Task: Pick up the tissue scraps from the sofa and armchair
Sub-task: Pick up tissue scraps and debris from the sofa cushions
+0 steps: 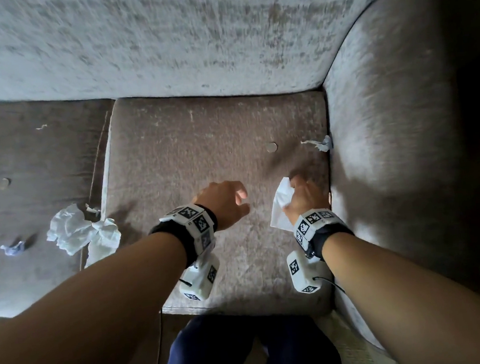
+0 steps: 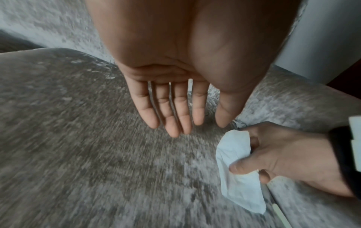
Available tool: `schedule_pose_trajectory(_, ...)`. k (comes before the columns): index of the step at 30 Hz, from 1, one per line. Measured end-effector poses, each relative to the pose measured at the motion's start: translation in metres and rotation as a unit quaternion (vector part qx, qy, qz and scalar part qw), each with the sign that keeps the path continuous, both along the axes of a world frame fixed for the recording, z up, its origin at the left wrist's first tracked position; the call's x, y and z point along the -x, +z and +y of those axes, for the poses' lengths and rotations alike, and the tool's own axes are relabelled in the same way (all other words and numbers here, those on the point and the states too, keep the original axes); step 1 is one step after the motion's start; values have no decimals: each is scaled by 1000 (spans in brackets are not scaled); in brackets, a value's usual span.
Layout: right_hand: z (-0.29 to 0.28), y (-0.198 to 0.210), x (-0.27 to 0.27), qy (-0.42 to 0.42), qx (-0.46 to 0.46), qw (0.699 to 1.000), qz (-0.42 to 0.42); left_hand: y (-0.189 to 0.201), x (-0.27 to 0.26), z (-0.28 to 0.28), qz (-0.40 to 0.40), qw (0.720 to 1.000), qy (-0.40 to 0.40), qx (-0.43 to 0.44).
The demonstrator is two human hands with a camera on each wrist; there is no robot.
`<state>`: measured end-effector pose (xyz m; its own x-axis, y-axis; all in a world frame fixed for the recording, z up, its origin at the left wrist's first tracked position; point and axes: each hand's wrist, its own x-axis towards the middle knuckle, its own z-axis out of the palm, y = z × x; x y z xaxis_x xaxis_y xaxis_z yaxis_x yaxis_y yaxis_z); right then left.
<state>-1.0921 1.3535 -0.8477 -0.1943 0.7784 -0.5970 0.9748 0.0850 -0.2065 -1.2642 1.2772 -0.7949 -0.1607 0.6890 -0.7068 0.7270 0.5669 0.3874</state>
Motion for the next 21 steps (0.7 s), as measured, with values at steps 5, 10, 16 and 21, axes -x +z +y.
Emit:
schedule_pose_trajectory(5,-11,18,10,22,-6,998,63,-2,0,-15,-4,1000,14,11)
schedule_pose_trajectory(10,-22,44,49,18,16,991,131,12,21,-41,-6,997,77,7)
schedule_pose_trajectory(16,-52,57,120,74,50,983,158,14,70,-99,50,984,170,-4)
schedule_pose_trajectory(21,-75,54,165,128,57,977,162,2,113,-151,135,946,290,-52)
